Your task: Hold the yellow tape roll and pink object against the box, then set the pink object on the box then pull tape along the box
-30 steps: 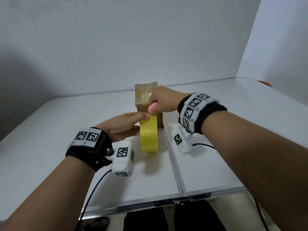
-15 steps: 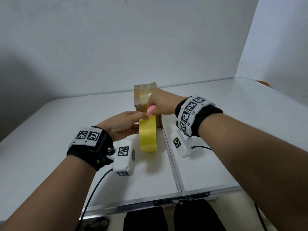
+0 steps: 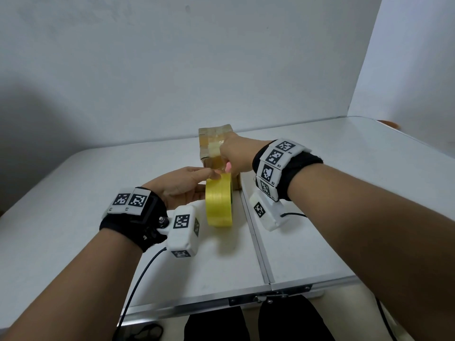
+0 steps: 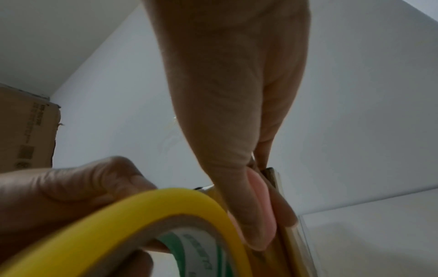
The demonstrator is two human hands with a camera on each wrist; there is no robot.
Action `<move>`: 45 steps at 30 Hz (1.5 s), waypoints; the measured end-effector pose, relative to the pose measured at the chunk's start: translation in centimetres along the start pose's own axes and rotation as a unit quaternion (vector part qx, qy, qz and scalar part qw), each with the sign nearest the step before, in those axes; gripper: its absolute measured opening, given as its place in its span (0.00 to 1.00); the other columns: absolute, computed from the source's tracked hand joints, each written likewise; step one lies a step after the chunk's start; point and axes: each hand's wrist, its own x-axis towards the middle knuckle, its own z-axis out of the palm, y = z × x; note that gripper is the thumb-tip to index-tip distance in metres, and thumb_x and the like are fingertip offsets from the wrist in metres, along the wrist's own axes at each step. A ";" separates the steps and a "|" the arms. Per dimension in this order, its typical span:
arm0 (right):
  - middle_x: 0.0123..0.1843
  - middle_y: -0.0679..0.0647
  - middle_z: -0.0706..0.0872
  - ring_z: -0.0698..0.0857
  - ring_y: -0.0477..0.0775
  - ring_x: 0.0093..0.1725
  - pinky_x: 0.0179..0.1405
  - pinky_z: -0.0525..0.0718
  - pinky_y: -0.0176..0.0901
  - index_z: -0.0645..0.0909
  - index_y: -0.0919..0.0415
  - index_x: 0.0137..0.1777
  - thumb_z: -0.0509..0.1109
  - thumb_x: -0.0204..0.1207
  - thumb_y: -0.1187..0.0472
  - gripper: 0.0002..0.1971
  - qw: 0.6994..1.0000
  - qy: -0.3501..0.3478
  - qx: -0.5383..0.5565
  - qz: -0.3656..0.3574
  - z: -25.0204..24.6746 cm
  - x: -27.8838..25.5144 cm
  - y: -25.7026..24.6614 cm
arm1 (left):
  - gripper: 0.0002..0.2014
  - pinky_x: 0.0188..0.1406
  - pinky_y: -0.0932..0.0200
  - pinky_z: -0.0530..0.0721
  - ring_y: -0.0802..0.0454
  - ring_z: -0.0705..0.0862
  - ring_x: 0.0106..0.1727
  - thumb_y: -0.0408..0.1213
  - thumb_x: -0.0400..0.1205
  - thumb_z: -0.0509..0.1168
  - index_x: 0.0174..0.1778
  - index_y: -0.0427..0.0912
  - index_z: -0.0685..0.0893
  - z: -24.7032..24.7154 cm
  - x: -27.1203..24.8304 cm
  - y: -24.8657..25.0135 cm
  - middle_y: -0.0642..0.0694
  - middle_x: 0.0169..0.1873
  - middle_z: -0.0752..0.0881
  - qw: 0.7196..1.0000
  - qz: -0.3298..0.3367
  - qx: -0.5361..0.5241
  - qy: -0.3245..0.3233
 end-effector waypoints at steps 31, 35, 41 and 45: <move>0.60 0.54 0.86 0.88 0.50 0.49 0.45 0.80 0.36 0.81 0.62 0.64 0.63 0.80 0.61 0.15 0.870 0.249 0.410 0.110 -0.8 0.7 1.5 | 0.10 0.54 0.50 0.85 0.47 0.84 0.47 0.34 0.83 0.65 0.57 0.40 0.88 -6.2 -1.0 -0.1 0.40 0.55 0.87 0.941 0.148 0.065 0.298; 0.60 0.62 0.88 0.90 0.55 0.47 0.39 0.85 0.41 0.77 0.62 0.62 0.66 0.79 0.61 0.13 0.836 0.227 0.480 0.142 -0.3 2.7 1.8 | 0.10 0.63 0.43 0.83 0.46 0.84 0.56 0.35 0.81 0.64 0.48 0.52 0.91 -7.4 -0.4 0.1 0.46 0.58 0.86 0.906 0.178 0.147 0.353; 0.58 0.58 0.87 0.86 0.57 0.59 0.61 0.84 0.48 0.85 0.63 0.59 0.69 0.76 0.58 0.14 0.830 0.187 0.497 0.172 1.0 4.5 1.9 | 0.13 0.59 0.62 0.70 0.45 0.79 0.65 0.35 0.85 0.59 0.57 0.40 0.89 -7.7 1.3 1.0 0.43 0.64 0.80 0.838 0.168 0.362 0.372; 0.47 0.53 0.86 0.82 0.52 0.51 0.53 0.79 0.44 0.88 0.66 0.54 0.67 0.77 0.55 0.16 0.842 0.177 0.484 0.160 1.7 4.7 1.9 | 0.27 0.62 0.56 0.72 0.40 0.79 0.66 0.51 0.88 0.51 0.59 0.33 0.87 -6.3 2.4 2.7 0.36 0.67 0.79 0.838 0.102 0.438 0.309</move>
